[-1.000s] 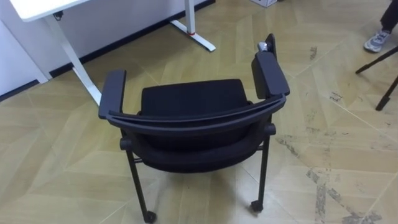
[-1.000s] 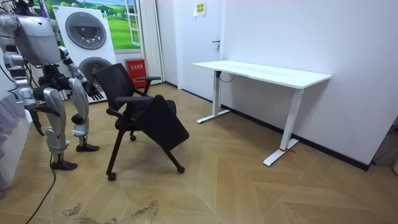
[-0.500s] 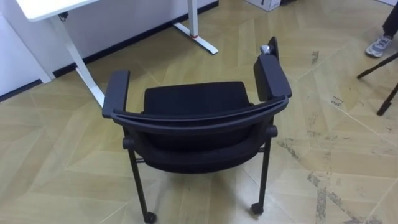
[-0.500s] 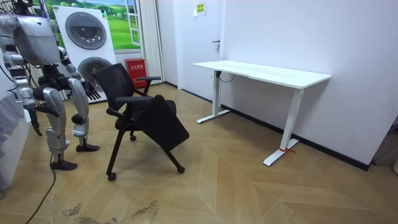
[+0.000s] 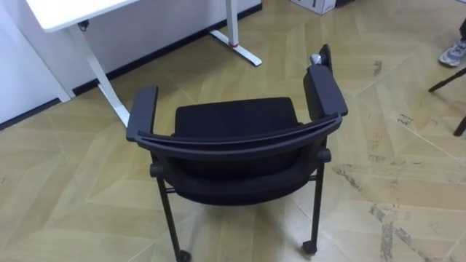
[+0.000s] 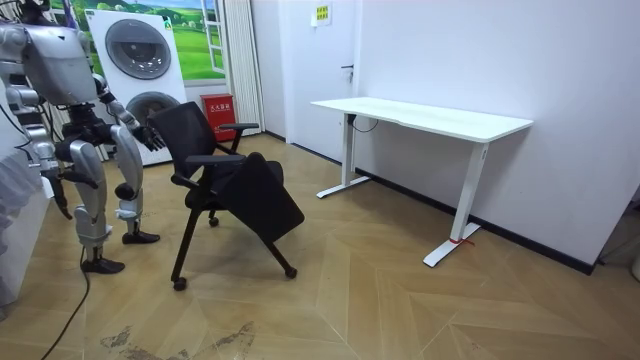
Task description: Push chair
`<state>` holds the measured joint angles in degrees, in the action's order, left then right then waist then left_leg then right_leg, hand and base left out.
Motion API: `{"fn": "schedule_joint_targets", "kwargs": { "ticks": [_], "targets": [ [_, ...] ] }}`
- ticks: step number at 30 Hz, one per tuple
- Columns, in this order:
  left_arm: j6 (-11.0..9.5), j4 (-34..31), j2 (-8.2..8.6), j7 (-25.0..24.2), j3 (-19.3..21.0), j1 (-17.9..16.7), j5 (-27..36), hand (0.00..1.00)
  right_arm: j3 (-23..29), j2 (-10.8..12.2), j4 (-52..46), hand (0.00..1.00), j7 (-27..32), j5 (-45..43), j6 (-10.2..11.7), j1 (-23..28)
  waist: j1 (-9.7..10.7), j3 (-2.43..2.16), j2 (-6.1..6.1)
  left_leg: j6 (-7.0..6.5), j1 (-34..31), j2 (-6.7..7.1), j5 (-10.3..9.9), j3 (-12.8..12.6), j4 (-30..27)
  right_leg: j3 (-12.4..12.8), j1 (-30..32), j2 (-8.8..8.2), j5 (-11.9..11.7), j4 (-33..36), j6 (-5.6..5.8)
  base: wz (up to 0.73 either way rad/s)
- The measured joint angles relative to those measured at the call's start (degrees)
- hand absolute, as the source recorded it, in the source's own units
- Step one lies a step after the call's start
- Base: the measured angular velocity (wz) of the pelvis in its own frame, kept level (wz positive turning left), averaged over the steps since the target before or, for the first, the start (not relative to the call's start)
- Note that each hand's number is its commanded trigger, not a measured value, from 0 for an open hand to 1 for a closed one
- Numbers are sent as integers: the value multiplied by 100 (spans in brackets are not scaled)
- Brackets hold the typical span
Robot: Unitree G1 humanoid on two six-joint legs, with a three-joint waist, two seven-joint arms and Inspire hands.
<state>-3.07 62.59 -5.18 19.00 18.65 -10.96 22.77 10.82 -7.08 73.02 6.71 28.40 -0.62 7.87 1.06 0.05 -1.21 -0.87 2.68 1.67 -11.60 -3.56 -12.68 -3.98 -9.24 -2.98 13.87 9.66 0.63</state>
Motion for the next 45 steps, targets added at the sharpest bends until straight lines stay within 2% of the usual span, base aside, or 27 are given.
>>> {"fn": "schedule_joint_targets", "kwargs": {
  "ticks": [3,6,8,14,17,20,23,26,30,34,36,40,45],
  "targets": [
    [0,-142,-6,251,194,-9,-49,0,118,4,3,0,6,11,-8,9,12,16,-17,0,1,2,0,21,-7,-23,-11,-2,0,3,0,2],
    [-9,-473,-14,574,196,-3,-49,0,176,-11,0,0,86,41,-11,-10,5,19,-26,1,-22,9,1,61,-20,-61,-8,-4,2,1,3,4],
    [-103,-525,-27,793,185,49,-46,0,170,-19,-1,0,101,53,-2,-43,23,20,-36,1,-22,10,1,61,-22,-60,-9,-4,2,-5,3,0],
    [-134,-725,-43,1313,149,195,-119,0,184,-30,-1,0,64,13,-13,-95,44,-2,-48,1,-36,12,1,62,-5,-78,-5,-4,2,-46,3,0],
    [-167,-870,-71,1433,124,195,-477,0,183,-51,1,0,9,-154,-12,-102,44,-22,-64,1,-46,15,1,63,-1,-81,-9,-3,1,-78,1,0],
    [-224,-935,-88,1552,25,214,-990,0,174,-52,-12,0,-40,-324,-3,-104,60,-14,-99,1,-48,15,1,63,-1,-99,-7,-3,0,-74,0,0],
    [-245,-1174,-89,1718,24,211,-1153,0,175,-52,-74,0,-24,-365,3,-82,55,-7,-105,1,-49,14,1,66,5,-98,-5,-1,0,-73,0,0],
    [-361,-1472,-90,1945,-7,215,-1391,0,184,-51,-221,0,5,-367,34,-46,64,-5,-114,1,-45,14,1,68,3,-101,-4,-1,0,-53,0,0],
    [-449,-1777,-93,2200,-142,248,-2090,0,182,-50,-210,0,-1,-368,51,-88,75,1,-106,1,-10,5,1,55,1,-88,-1,1,0,14,0,-2],
    [-454,-2162,-104,2336,-146,269,-2922,0,182,-50,-158,0,-37,-369,52,-106,128,0,-85,3,-14,4,2,58,0,-83,10,2,0,14,1,0],
    [-457,-2281,-138,2343,-150,280,-3108,0,182,-50,-145,0,-49,-370,51,-108,164,-2,-83,3,-14,4,3,57,1,-83,11,2,0,12,0,0],
    [-447,-2525,-265,2471,-490,330,-3566,0,104,-44,-123,0,-37,-368,43,-94,223,-26,-129,3,-23,6,3,67,-7,-101,11,2,0,6,0,0],
    [-414,-2791,-280,2423,-685,516,-4193,0,-86,-43,-136,0,-92,-366,43,-105,233,-24,-152,2,-30,6,3,77,-9,-94,14,5,0,5,0,1]
  ]
}}
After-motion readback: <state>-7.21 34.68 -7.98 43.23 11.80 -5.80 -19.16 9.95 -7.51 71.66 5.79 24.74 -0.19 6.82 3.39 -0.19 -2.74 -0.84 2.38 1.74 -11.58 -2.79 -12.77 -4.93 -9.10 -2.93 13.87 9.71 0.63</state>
